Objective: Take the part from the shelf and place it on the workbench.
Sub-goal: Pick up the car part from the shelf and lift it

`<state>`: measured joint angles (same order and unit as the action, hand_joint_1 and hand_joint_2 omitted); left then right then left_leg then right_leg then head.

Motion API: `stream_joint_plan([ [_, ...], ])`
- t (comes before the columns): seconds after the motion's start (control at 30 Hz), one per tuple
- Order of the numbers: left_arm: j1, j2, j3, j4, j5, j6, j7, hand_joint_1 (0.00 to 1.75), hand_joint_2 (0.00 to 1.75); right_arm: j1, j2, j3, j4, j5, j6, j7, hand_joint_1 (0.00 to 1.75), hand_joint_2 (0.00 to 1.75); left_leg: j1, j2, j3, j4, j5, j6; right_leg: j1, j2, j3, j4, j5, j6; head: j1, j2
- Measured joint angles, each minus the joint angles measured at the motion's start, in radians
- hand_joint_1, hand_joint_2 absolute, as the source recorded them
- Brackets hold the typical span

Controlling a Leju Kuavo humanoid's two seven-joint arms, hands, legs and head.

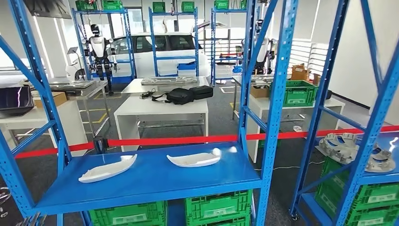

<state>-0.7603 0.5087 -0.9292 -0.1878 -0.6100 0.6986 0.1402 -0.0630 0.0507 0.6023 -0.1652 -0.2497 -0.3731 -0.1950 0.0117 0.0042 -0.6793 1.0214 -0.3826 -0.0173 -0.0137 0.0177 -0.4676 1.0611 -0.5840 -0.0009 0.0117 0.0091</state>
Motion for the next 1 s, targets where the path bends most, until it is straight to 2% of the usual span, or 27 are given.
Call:
stream_joint_plan([
  [0.03,0.000,0.006,-0.001,-0.009,-0.063,0.003,0.018,0.00,0.00,-0.003,0.000,-0.002,0.000,-0.001,-0.001,0.000,0.00,0.00,0.001,0.000,0.010,-0.005,-0.007,0.007,0.000,-0.002,-0.029,0.046,0.006,0.003,0.001,0.000],
  [0.07,0.001,0.011,-0.002,-0.019,-0.118,0.004,0.031,0.00,0.00,-0.005,0.000,-0.005,0.000,-0.002,-0.002,0.000,0.00,0.00,0.000,-0.001,0.021,-0.009,-0.014,0.014,0.000,-0.005,-0.067,0.105,0.001,0.004,0.002,0.000],
  [0.13,0.005,0.016,-0.002,-0.035,-0.191,0.004,0.038,0.00,0.00,-0.005,0.000,-0.010,0.000,-0.002,-0.003,0.001,0.00,0.00,-0.003,-0.002,0.042,-0.011,-0.034,0.023,0.004,-0.007,-0.153,0.214,-0.049,0.004,0.004,0.000],
  [0.17,0.008,0.018,-0.002,-0.040,-0.209,0.004,0.037,0.00,0.00,-0.004,0.000,-0.011,0.000,-0.002,-0.003,0.001,0.00,0.00,-0.005,-0.002,0.054,-0.011,-0.045,0.025,0.006,-0.007,-0.187,0.239,-0.076,0.003,0.005,0.000],
  [0.2,0.010,0.019,-0.002,-0.044,-0.220,0.004,0.033,0.00,0.00,-0.002,0.000,-0.012,0.000,-0.002,-0.004,0.001,0.00,0.00,-0.007,-0.003,0.068,-0.010,-0.056,0.026,0.008,-0.007,-0.210,0.239,-0.088,0.002,0.005,0.000],
  [0.23,0.010,0.020,-0.002,-0.046,-0.227,0.004,0.024,0.00,0.00,-0.001,0.000,-0.013,0.000,-0.002,-0.004,0.001,0.00,0.00,-0.009,-0.004,0.084,-0.010,-0.067,0.026,0.009,-0.008,-0.218,0.210,-0.071,0.000,0.006,0.000],
  [0.27,0.010,0.022,-0.001,-0.048,-0.234,0.004,0.009,0.00,0.00,0.000,0.000,-0.014,0.000,-0.003,-0.004,0.000,0.00,0.00,-0.011,-0.004,0.100,-0.009,-0.079,0.025,0.011,-0.008,-0.214,0.156,-0.026,-0.005,0.006,0.000],
  [0.3,0.010,0.023,0.000,-0.049,-0.241,0.004,-0.011,0.00,0.00,0.000,0.000,-0.014,0.000,-0.004,-0.004,-0.001,0.00,0.00,-0.012,-0.004,0.111,-0.008,-0.089,0.024,0.015,-0.009,-0.204,0.092,0.038,-0.012,0.006,0.000],
  [0.33,0.010,0.022,0.002,-0.050,-0.248,0.004,-0.032,0.00,0.00,0.001,-0.001,-0.016,0.001,-0.006,-0.004,-0.002,0.00,0.00,-0.014,-0.006,0.122,-0.005,-0.099,0.020,0.018,-0.008,-0.197,0.038,0.087,-0.020,0.006,0.000],
  [0.37,0.011,0.022,0.007,-0.051,-0.254,0.004,-0.050,0.00,0.00,0.001,-0.002,-0.017,0.001,-0.007,-0.004,-0.003,0.00,0.00,-0.015,-0.008,0.128,-0.003,-0.109,0.016,0.022,-0.006,-0.191,0.002,0.123,-0.026,0.006,0.000],
  [0.4,0.014,0.023,0.013,-0.053,-0.260,0.004,-0.065,0.00,0.00,0.001,-0.002,-0.018,0.001,-0.009,-0.004,-0.004,0.00,0.00,-0.016,-0.010,0.133,0.001,-0.113,0.010,0.024,-0.005,-0.188,-0.016,0.141,-0.031,0.007,0.000],
  [0.43,0.017,0.024,0.020,-0.054,-0.265,0.004,-0.075,0.00,0.00,0.002,-0.002,-0.019,0.002,-0.011,-0.004,-0.004,0.00,0.00,-0.017,-0.012,0.136,0.005,-0.116,0.009,0.024,-0.002,-0.185,-0.019,0.142,-0.031,0.006,0.000],
  [0.53,0.022,0.029,0.041,-0.056,-0.281,0.005,-0.083,0.00,0.00,0.002,-0.002,-0.021,0.002,-0.013,-0.004,-0.008,0.00,0.00,-0.018,-0.010,0.138,0.000,-0.118,0.020,0.023,0.000,-0.178,-0.026,0.157,-0.027,0.005,0.000],
  [0.57,0.022,0.031,0.046,-0.056,-0.288,0.004,-0.082,0.00,0.00,0.001,-0.001,-0.021,0.002,-0.013,-0.004,-0.009,0.00,0.00,-0.018,-0.010,0.140,-0.005,-0.120,0.021,0.024,0.001,-0.178,-0.026,0.155,-0.030,0.005,0.000],
  [0.7,0.022,0.032,0.060,-0.054,-0.303,0.004,-0.074,0.00,0.00,-0.001,-0.001,-0.021,0.002,-0.010,-0.004,-0.015,0.00,0.00,-0.018,-0.009,0.148,-0.019,-0.124,0.012,0.024,0.000,-0.175,-0.026,0.149,-0.039,0.005,0.000],
  [0.83,0.023,0.038,0.075,-0.048,-0.311,0.004,-0.082,0.00,1.75,-0.003,-0.001,-0.021,0.002,-0.004,-0.002,-0.013,0.00,0.00,-0.018,-0.009,0.146,-0.022,-0.126,0.002,0.025,0.000,-0.171,-0.026,0.146,-0.043,0.005,0.000],
  [1.0,0.026,0.046,0.081,-0.046,-0.347,0.004,-0.055,0.00,1.75,-0.005,-0.001,-0.021,0.002,-0.002,-0.002,-0.010,0.00,0.00,-0.018,-0.009,0.148,-0.022,-0.126,-0.001,0.024,-0.001,-0.168,-0.026,0.146,-0.043,0.005,0.000],
])
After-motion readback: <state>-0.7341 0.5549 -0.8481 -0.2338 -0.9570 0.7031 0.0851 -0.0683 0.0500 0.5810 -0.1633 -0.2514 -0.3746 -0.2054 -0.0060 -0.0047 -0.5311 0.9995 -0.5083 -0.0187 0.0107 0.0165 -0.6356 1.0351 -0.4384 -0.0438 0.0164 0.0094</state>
